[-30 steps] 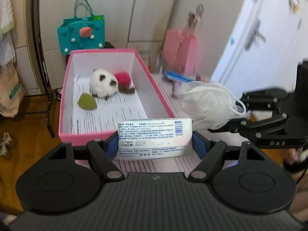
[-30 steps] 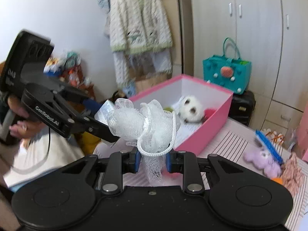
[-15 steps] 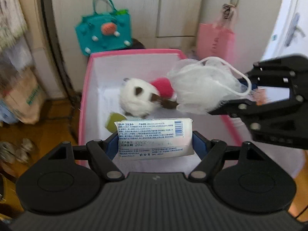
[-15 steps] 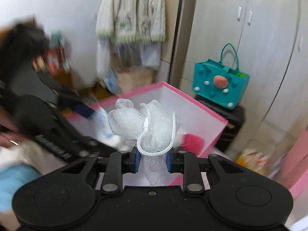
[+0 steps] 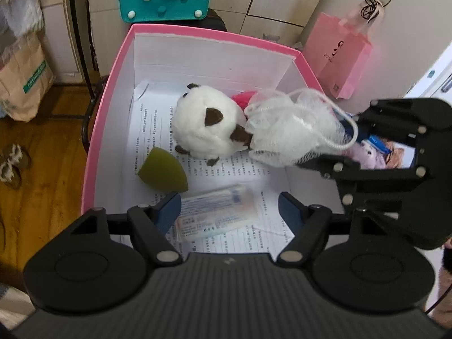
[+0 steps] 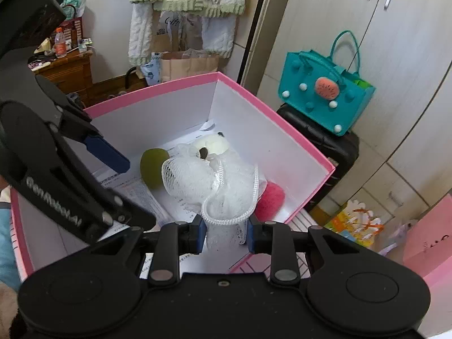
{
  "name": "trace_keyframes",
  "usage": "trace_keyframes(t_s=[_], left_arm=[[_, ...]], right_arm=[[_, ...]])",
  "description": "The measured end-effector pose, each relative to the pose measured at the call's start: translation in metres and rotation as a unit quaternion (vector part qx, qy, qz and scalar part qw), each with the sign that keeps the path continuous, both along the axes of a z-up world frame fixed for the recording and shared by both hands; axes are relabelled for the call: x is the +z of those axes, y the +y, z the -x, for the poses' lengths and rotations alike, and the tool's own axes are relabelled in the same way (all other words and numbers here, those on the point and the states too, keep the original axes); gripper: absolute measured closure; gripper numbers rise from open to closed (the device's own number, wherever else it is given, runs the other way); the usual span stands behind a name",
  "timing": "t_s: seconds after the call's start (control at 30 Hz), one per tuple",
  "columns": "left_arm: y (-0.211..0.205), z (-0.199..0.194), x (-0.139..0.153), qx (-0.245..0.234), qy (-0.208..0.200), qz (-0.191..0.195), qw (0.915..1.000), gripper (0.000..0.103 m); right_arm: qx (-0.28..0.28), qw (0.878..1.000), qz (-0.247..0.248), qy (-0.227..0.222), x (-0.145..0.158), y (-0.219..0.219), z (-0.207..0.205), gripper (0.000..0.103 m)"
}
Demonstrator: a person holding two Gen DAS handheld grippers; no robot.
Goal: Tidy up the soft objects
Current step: 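Open the left tool to drop the packet while the right tool drops the bath puff in the box, then withdraw both open tools from the box toward the orange ball and scrunchie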
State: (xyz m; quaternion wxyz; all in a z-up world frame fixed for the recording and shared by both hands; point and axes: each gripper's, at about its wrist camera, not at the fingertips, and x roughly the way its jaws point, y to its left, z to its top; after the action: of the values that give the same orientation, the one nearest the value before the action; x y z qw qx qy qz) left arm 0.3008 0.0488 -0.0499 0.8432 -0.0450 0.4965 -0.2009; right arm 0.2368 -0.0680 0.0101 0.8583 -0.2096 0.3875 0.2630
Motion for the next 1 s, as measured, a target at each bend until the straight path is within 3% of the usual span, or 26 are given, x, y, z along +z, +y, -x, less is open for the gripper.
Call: trace_keyframes(t_s=[0.13, 0.17, 0.2, 0.4, 0.63, 1.0], left_arm=[[-0.006, 0.007, 0.004, 0.0, -0.028, -0.019, 0.9994, 0.027], [-0.006, 0.009, 0.007, 0.001, -0.038, -0.023, 0.999, 0.027], [-0.007, 0.014, 0.01, -0.003, -0.051, -0.024, 0.9984, 0.027], [-0.002, 0.038, 0.033, -0.009, -0.098, -0.027, 0.9948, 0.027], [0.005, 0.081, 0.058, -0.027, -0.129, -0.025, 0.991, 0.027], [0.007, 0.152, 0.093, -0.068, -0.171, -0.044, 0.9819, 0.026]], right_arm=[[0.025, 0.999, -0.008, 0.02, -0.002, 0.002, -0.002, 0.068], [0.022, 1.0, -0.004, 0.018, -0.003, 0.002, -0.002, 0.065], [0.016, 1.0, -0.001, 0.015, -0.004, 0.003, -0.002, 0.054], [-0.024, 0.999, -0.043, -0.005, 0.009, -0.008, 0.007, 0.036], [-0.039, 0.991, -0.127, -0.008, 0.031, -0.03, 0.049, 0.036], [-0.022, 0.986, -0.162, -0.019, 0.065, -0.038, 0.118, 0.036]])
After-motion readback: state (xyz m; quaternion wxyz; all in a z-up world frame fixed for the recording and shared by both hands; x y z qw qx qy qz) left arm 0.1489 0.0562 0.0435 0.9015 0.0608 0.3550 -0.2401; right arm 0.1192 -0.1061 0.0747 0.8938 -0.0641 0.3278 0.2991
